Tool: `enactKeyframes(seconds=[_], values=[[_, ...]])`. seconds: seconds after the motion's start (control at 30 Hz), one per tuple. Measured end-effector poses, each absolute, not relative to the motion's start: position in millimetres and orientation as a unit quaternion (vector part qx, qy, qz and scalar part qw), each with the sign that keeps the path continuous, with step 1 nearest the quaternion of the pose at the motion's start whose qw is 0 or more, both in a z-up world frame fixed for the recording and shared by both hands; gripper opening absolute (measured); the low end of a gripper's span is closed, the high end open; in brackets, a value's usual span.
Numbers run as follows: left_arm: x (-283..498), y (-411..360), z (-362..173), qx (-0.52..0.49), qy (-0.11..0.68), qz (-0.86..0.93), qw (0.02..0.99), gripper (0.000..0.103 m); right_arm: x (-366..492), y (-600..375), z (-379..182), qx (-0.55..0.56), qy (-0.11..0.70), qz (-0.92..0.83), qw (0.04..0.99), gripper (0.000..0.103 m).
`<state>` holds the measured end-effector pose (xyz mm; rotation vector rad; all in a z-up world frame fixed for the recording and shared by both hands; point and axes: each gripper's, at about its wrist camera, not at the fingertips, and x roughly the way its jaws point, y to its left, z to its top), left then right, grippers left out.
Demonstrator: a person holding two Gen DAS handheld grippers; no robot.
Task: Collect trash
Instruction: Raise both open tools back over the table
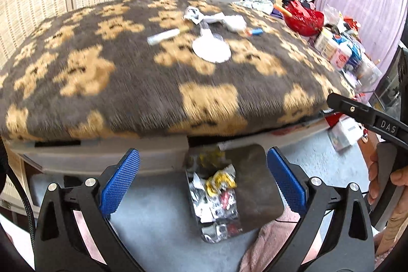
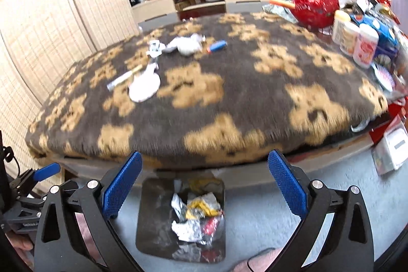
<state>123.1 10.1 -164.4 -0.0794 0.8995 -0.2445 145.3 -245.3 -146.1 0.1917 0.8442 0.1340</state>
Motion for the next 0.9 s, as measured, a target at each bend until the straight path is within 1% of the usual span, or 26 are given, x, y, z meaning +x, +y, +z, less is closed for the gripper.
enactKeyframes(seconds=[0.27, 0.47, 0.53, 0.57, 0.63, 0.7, 0.83, 0.9], values=[[180.4, 23.5, -150.3, -0.007, 0.42, -0.102, 0.902, 0.095, 207.2, -208.6, -136.1, 0.093, 0.4, 0.092, 0.907, 0.099], [227.9, 40.3, -152.7, 0.002, 0.423, -0.093, 0.902, 0.094, 248.4, -184.9, -140.6, 0.114, 0.403, 0.112, 0.901, 0.099], [241.3, 44.5, -155.5, 0.005, 0.425, -0.093, 0.9, 0.087, 260.4, -178.3, -144.9, 0.123, 0.407, 0.118, 0.897, 0.099], [245.9, 45.6, -156.7, 0.006, 0.427, -0.094, 0.899, 0.085, 265.7, -174.8, -146.9, 0.127, 0.409, 0.122, 0.895, 0.098], [256.8, 47.5, -160.4, 0.008, 0.433, -0.097, 0.896, 0.079, 275.4, -167.1, -151.9, 0.132, 0.414, 0.126, 0.892, 0.094], [265.0, 47.3, -163.4, 0.013, 0.436, -0.1, 0.894, 0.075, 283.7, -159.7, -157.6, 0.134, 0.421, 0.131, 0.887, 0.089], [278.6, 48.5, -168.1, 0.022, 0.436, -0.107, 0.893, 0.07, 297.3, -144.6, -168.6, 0.128, 0.433, 0.134, 0.882, 0.087], [284.0, 51.5, -170.7, 0.021, 0.437, -0.107, 0.893, 0.07, 302.9, -137.8, -175.0, 0.124, 0.439, 0.134, 0.88, 0.087]])
